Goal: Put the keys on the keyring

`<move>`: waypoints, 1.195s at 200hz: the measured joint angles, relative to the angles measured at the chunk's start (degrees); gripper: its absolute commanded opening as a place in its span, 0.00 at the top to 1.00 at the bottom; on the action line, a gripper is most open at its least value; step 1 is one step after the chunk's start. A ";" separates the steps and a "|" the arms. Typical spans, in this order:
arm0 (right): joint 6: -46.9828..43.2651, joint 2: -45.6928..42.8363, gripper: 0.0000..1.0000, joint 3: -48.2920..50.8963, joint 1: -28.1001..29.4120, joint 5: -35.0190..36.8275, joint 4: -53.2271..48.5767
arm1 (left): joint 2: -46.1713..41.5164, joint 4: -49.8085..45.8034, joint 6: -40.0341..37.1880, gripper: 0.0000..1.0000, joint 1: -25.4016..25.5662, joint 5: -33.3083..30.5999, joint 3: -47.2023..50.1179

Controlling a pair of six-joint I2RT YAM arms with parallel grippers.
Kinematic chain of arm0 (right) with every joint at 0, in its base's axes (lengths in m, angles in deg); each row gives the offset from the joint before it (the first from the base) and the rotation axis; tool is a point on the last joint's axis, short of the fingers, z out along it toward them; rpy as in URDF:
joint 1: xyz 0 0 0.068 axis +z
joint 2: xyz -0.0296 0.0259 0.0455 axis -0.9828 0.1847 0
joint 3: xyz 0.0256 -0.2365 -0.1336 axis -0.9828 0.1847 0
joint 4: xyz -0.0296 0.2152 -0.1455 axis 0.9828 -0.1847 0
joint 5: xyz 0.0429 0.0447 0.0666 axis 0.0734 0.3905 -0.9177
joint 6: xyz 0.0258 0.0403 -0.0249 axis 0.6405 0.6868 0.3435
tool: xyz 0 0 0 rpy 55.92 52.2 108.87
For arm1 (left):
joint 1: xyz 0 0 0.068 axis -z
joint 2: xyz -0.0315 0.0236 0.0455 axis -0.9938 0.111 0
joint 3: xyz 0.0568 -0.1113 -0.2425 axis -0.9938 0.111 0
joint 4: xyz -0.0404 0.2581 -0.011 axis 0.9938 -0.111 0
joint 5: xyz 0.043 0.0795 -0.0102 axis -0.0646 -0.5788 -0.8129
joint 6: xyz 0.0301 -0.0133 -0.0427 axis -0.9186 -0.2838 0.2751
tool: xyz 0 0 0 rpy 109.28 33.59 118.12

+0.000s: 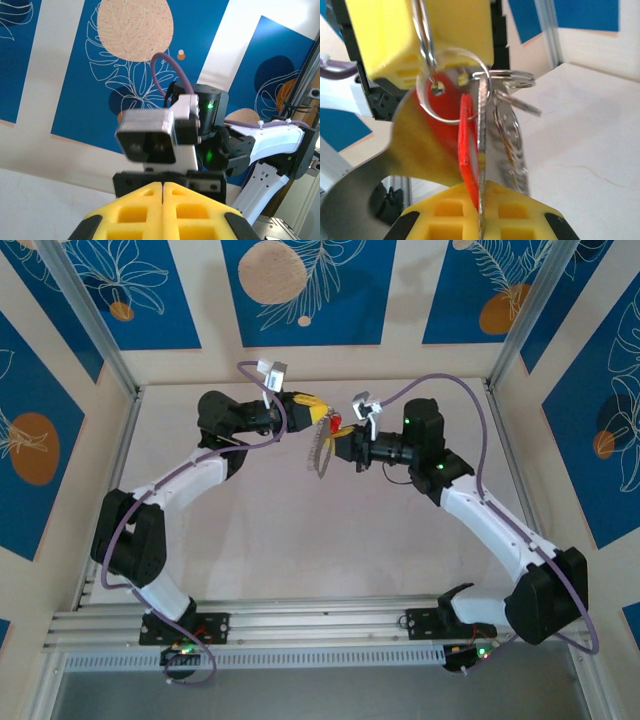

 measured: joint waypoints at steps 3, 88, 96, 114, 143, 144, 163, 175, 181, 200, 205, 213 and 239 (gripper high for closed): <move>0.00 -0.33 1.00 0.00 -0.28 0.13 -0.07 | 0.00 -0.17 -0.20 1.00 0.00 0.00 0.07; -0.07 -3.85 1.00 0.00 -2.40 0.33 -2.21 | 0.00 -1.95 -0.59 1.00 0.37 0.00 0.37; -0.11 -3.78 1.00 -0.07 -2.40 0.35 -2.54 | 0.00 -2.01 -0.61 1.00 0.37 0.00 0.37; -0.74 -3.56 1.00 -0.44 -2.45 0.76 -3.89 | -0.04 -2.40 -1.07 1.00 0.37 0.04 0.37; -2.21 -2.97 1.00 -2.75 -2.49 1.62 -6.88 | -0.07 -3.54 -2.10 1.00 0.37 0.24 0.37; -2.21 -2.95 1.00 -2.82 -2.49 1.62 -6.91 | -0.07 -3.58 -2.12 1.00 0.37 0.24 0.37; -3.08 -2.21 1.00 -4.50 -2.38 1.64 -8.48 | -0.07 -3.61 -2.14 1.00 0.37 0.24 0.37; -3.43 -1.62 1.00 -5.44 -2.27 1.64 -9.31 | -0.07 -3.63 -2.34 1.00 0.50 0.22 0.37; -3.67 -1.20 1.00 -5.99 -2.16 1.66 -9.68 | -0.07 -3.65 -2.54 1.00 0.55 0.22 0.35; -4.39 0.11 1.00 -7.67 -1.64 1.81 -10.75 | -0.07 -3.67 -2.75 1.00 0.59 0.22 0.37; -4.59 0.39 1.00 -8.04 -1.46 1.86 -10.97 | -0.07 -3.67 -2.84 1.00 0.57 0.22 0.37; -4.79 0.79 1.00 -8.46 -1.36 1.92 -11.17 | -0.07 -3.69 -3.02 1.00 0.57 0.22 0.37; -5.60 0.96 1.00 -8.79 -1.18 2.80 -12.15 | -0.09 -4.37 -3.21 1.00 0.59 0.26 0.35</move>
